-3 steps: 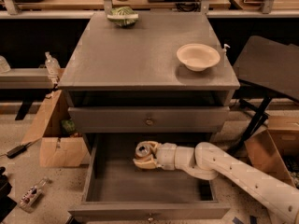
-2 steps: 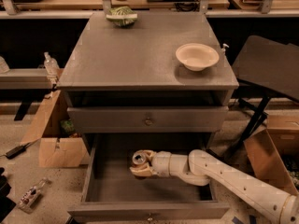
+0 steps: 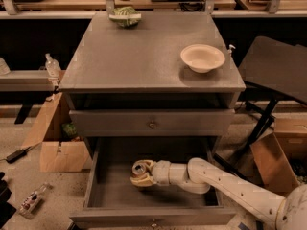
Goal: Place orange can into middle drawer
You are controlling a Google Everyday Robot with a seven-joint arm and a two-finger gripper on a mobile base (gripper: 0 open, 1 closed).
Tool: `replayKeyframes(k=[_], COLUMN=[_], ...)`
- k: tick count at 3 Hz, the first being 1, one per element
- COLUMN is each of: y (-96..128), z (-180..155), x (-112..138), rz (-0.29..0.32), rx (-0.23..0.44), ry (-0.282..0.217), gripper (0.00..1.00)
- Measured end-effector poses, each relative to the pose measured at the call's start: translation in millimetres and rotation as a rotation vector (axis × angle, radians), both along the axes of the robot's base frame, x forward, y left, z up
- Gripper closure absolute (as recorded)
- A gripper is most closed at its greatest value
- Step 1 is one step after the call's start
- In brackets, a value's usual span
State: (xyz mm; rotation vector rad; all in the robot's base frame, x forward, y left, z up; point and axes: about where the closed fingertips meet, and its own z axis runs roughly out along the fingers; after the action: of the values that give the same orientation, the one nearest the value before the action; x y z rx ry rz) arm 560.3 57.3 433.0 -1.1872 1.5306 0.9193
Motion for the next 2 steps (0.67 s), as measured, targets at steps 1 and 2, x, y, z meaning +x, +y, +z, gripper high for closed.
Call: replayKeyframes(k=[1,2], y=[2.1,5.1], z=[0.2,0.3], x=[-0.7,-1.7], rz=[0.003,0.008], rx=[0.002,0.004], ry=[0.001,0.002], gripper=[0.58,0.27])
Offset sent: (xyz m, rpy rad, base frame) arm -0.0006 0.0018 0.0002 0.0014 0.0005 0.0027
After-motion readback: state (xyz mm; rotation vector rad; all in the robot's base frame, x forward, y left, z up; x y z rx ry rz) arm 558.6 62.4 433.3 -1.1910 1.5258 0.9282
